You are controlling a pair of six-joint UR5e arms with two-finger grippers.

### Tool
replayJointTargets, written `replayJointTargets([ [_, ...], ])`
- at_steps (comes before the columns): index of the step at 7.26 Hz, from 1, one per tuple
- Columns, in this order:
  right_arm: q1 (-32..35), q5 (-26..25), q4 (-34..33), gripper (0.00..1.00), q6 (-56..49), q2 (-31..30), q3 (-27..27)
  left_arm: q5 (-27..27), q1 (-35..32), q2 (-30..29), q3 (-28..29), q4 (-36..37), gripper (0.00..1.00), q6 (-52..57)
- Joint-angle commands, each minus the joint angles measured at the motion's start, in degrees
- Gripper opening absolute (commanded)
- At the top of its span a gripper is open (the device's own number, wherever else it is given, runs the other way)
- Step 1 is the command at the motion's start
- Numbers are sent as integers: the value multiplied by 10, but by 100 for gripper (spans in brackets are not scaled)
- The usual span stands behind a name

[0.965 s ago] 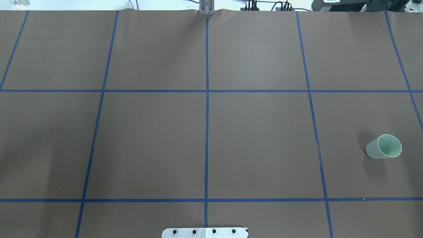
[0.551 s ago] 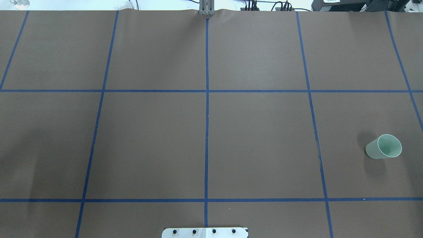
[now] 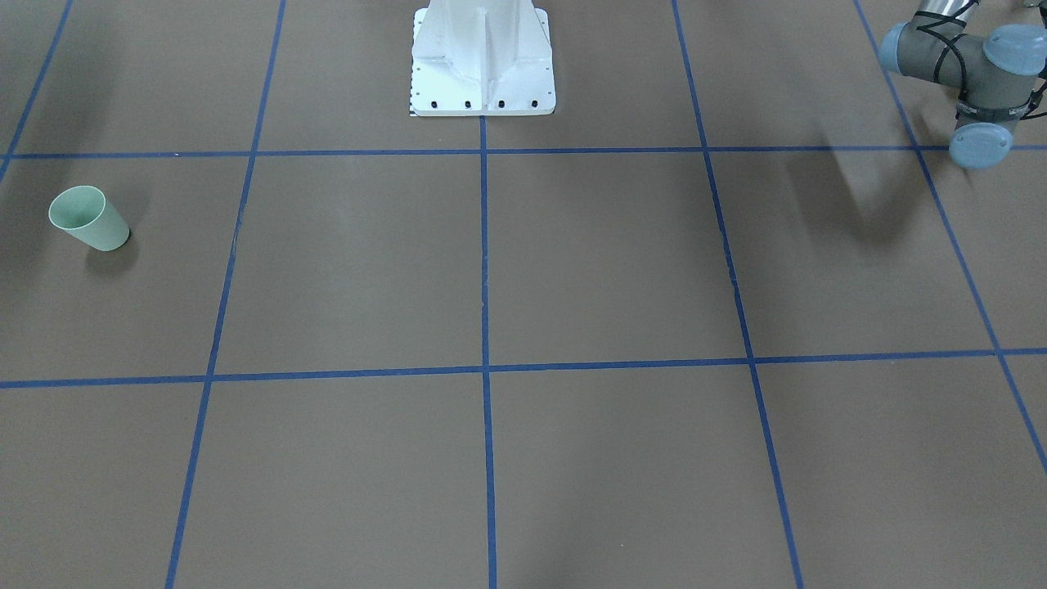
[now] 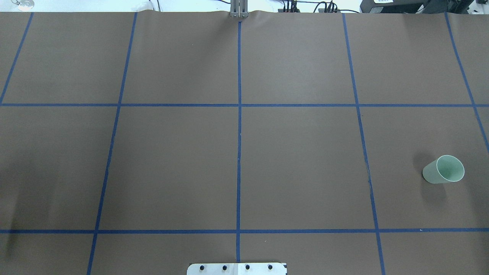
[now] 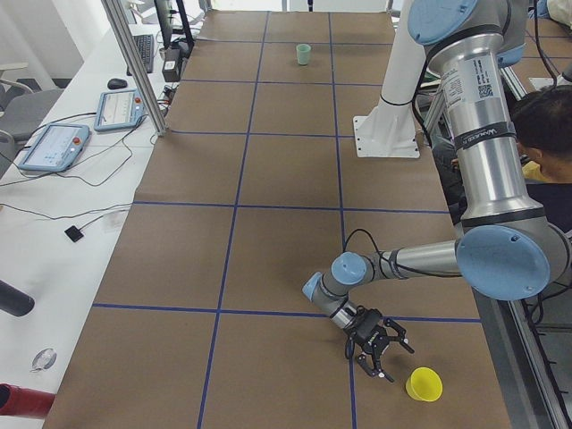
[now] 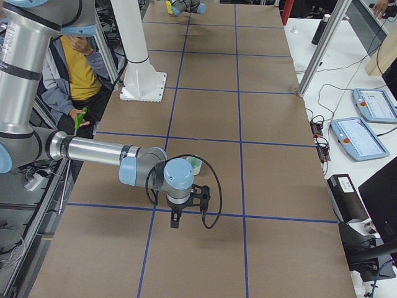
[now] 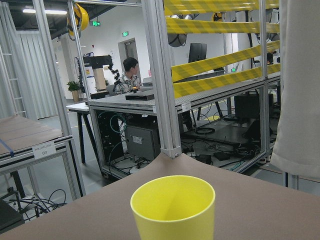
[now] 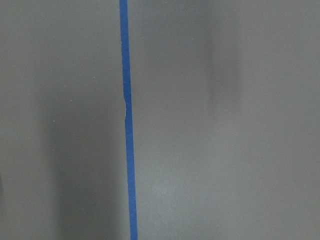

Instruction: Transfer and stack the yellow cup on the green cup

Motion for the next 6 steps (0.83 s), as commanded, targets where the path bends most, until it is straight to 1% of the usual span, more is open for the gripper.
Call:
replayJointTargets([
  [1, 0, 0, 0, 100, 0, 0, 0, -1, 0, 1, 39, -31, 100, -1],
  [3, 0, 0, 0, 100, 0, 0, 1, -32, 6, 0, 46, -36, 100, -1],
  [5, 0, 1, 0, 100, 0, 0, 1, -64, 29, 0, 46, -36, 100, -8],
  [6, 0, 1, 0, 100, 0, 0, 1, -76, 35, 0, 56, -35, 100, -15],
])
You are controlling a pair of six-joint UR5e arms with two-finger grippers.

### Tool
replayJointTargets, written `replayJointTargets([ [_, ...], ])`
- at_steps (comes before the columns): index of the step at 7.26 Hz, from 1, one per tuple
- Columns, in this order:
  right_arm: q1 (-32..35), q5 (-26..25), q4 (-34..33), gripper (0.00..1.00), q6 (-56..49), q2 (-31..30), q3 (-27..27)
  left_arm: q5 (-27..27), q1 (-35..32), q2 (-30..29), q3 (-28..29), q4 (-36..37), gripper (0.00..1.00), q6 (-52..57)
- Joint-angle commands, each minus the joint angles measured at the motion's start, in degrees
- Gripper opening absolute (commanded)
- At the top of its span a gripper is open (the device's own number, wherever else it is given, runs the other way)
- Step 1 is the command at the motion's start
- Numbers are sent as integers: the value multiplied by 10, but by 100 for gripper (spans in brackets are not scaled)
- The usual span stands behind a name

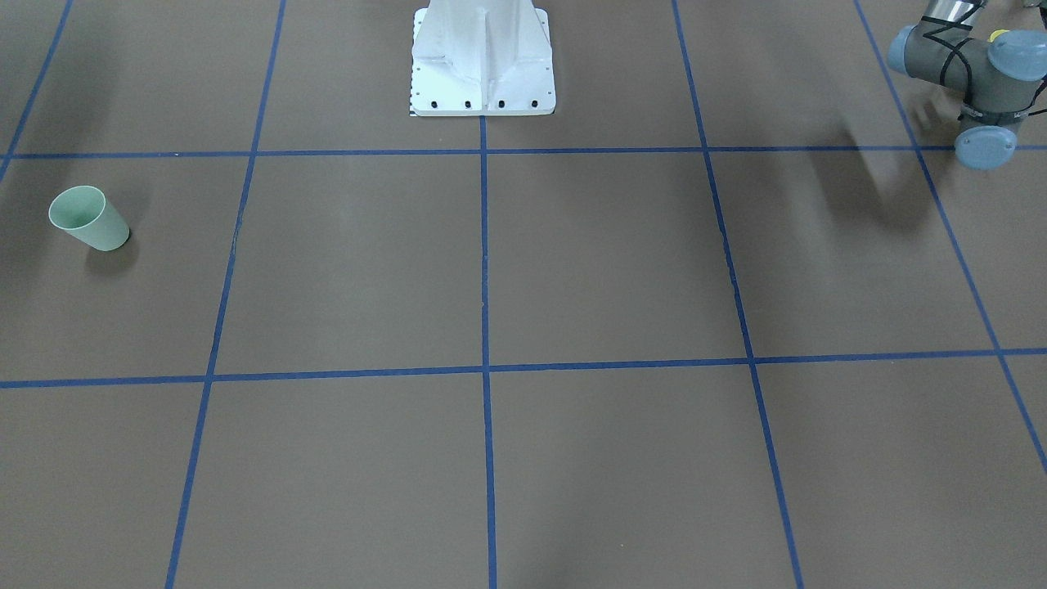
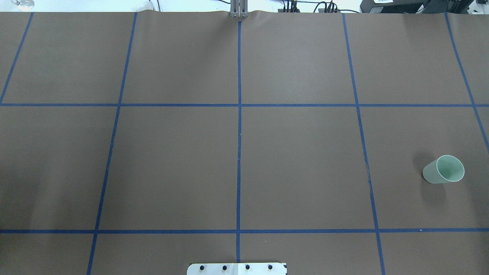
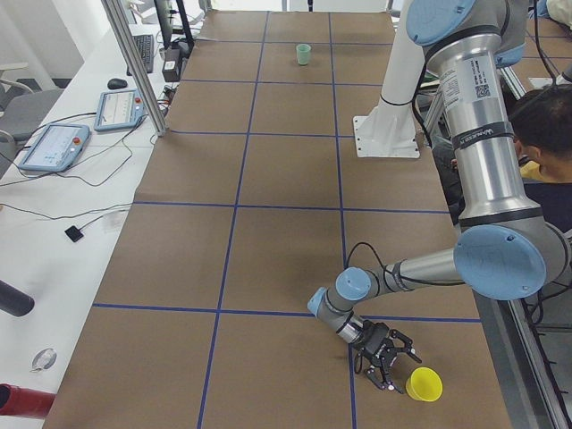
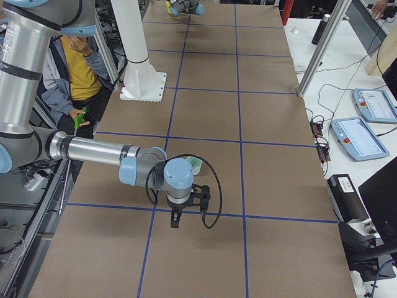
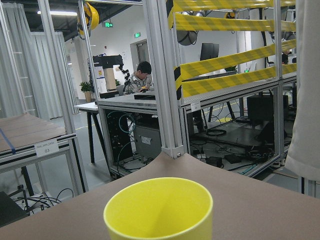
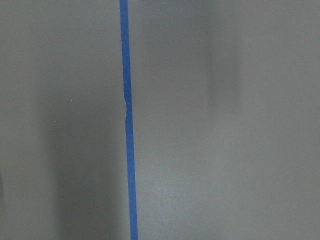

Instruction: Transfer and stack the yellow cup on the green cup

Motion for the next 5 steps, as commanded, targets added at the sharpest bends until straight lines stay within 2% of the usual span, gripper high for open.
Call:
replayJointTargets([
  [1, 0, 0, 0, 100, 0, 0, 0, -18, 13, 0, 19, -1, 100, -8],
  [5, 0, 0, 0, 100, 0, 0, 0, -19, 15, 1, 54, -22, 100, -7],
])
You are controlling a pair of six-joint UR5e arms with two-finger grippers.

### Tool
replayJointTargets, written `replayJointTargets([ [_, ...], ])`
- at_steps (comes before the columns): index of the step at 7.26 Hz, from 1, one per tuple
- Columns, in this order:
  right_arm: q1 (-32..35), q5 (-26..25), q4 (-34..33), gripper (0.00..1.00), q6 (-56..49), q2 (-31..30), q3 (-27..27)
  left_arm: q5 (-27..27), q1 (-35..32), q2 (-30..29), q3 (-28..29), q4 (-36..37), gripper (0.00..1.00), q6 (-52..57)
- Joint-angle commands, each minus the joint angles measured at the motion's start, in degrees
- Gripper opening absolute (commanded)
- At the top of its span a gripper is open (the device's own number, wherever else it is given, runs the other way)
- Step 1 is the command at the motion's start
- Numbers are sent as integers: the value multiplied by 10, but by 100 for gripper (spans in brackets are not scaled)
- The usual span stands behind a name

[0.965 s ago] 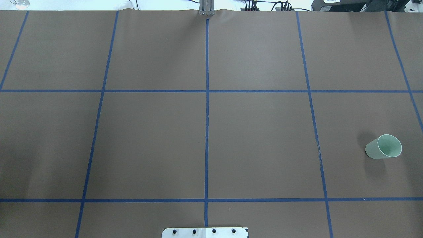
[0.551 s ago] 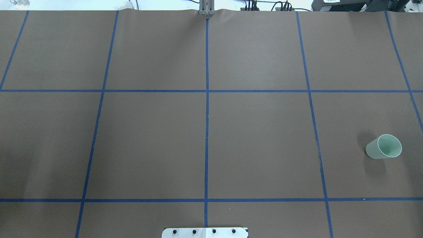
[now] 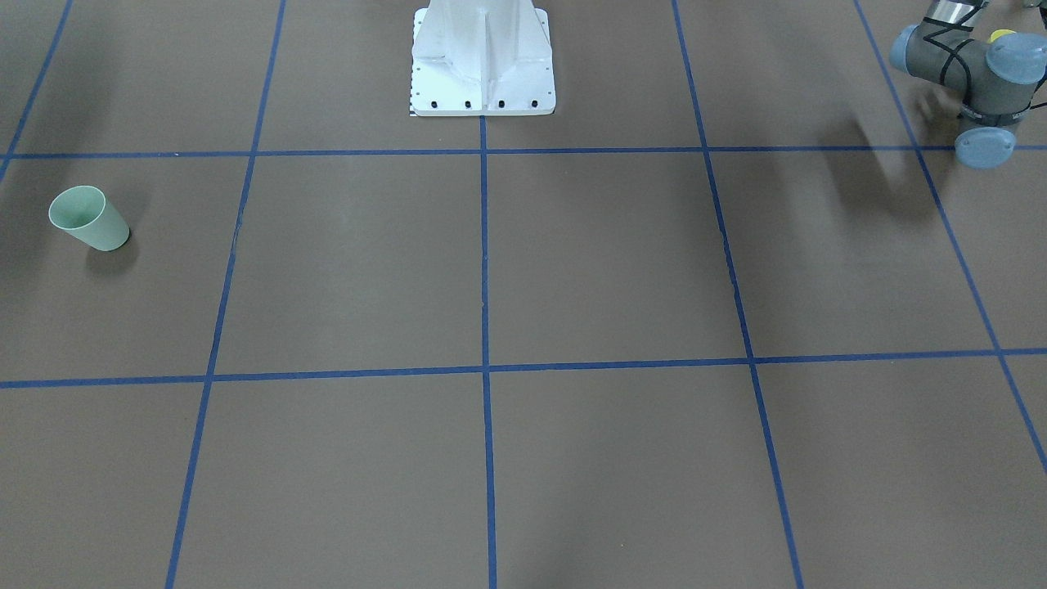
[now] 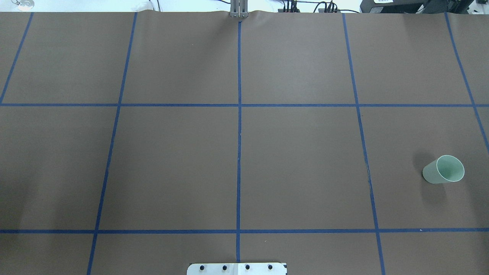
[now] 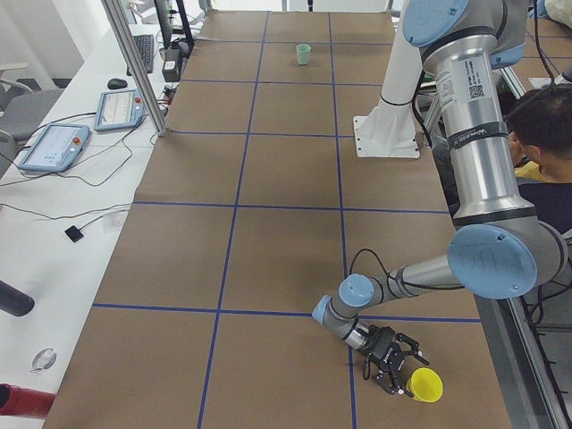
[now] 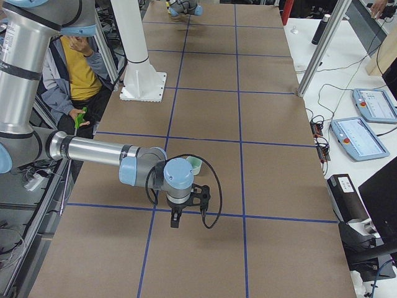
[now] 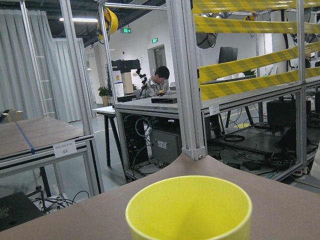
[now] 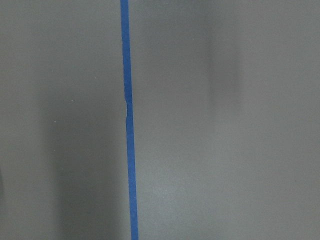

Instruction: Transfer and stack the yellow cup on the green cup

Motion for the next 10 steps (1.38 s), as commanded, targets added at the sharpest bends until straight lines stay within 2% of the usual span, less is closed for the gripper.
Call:
replayJointTargets([
  [1, 0, 0, 0, 100, 0, 0, 0, 0, 1, 1, 32, -24, 100, 1],
  [3, -1, 2, 0, 100, 0, 0, 0, 0, 2, 1, 34, -25, 100, 0],
  [4, -1, 3, 0, 100, 0, 1, 0, 0, 3, 1, 34, -24, 82, -2],
  [5, -1, 4, 0, 100, 0, 1, -1, 2, 5, 1, 34, -24, 46, -2],
  [6, -1, 4, 0, 100, 0, 1, -1, 3, 6, 1, 34, -24, 35, 1],
  [9, -1, 4, 0, 100, 0, 1, -1, 7, 7, 7, 33, -17, 32, 38],
  [10, -1, 4, 0, 100, 0, 1, -1, 14, 7, 27, 28, -19, 30, 51],
])
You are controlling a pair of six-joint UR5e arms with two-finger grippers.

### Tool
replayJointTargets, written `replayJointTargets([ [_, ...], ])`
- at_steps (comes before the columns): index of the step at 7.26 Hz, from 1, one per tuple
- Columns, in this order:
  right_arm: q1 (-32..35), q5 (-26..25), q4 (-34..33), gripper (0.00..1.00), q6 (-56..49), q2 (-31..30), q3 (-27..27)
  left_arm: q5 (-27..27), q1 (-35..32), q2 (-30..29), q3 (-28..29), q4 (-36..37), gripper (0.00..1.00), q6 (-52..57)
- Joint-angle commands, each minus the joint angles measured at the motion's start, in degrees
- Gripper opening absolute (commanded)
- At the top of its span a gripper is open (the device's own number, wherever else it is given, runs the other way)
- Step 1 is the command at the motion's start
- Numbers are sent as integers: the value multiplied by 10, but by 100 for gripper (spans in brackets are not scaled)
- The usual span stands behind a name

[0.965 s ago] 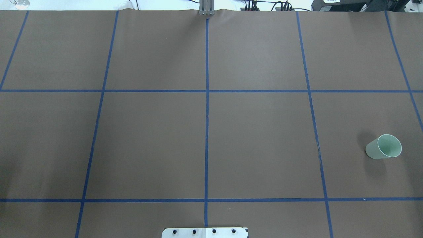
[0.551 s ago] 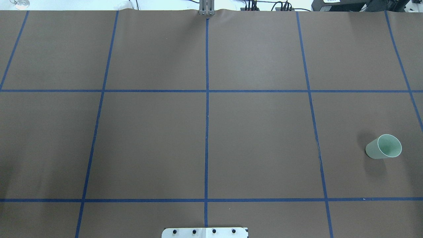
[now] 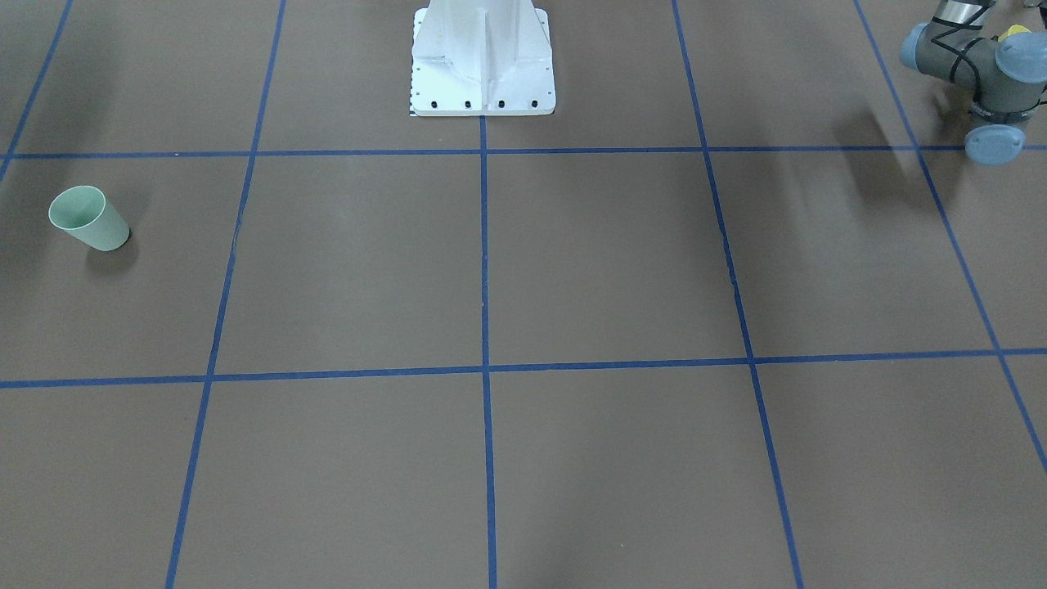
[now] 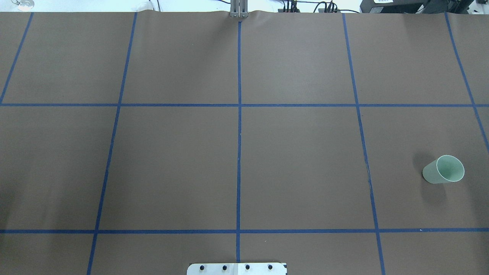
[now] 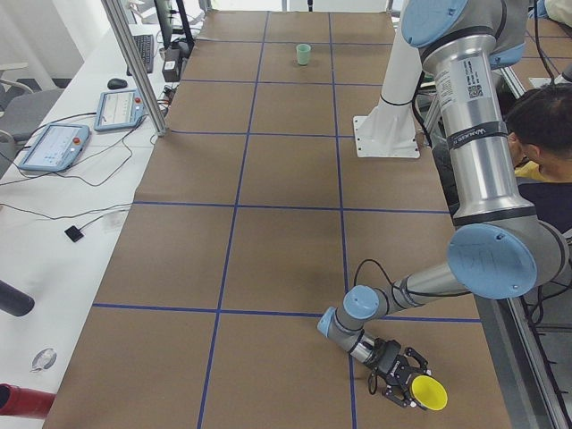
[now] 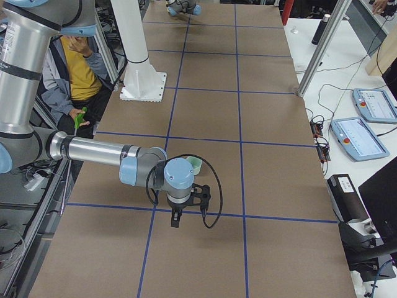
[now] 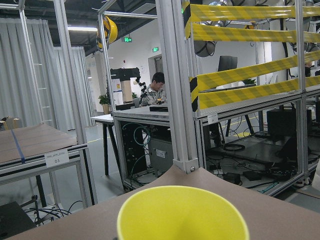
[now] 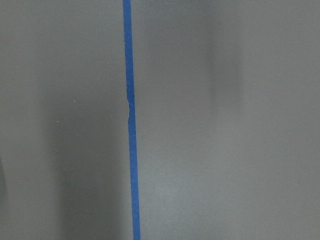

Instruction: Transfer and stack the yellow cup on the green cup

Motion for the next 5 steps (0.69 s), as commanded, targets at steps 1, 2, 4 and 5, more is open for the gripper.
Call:
replayJointTargets([
  [1, 0, 2, 0, 100, 1, 0, 0, 47, -1, 40, -11, -4, 28, 31],
  [2, 0, 7, -1, 100, 1, 0, -1, 75, -2, 85, -62, -5, 27, 47],
  [4, 0, 9, -1, 100, 1, 0, -1, 132, -7, 143, -148, -6, 27, 75],
  [5, 0, 12, -1, 100, 1, 0, -2, 201, -15, 148, -178, -6, 26, 94],
])
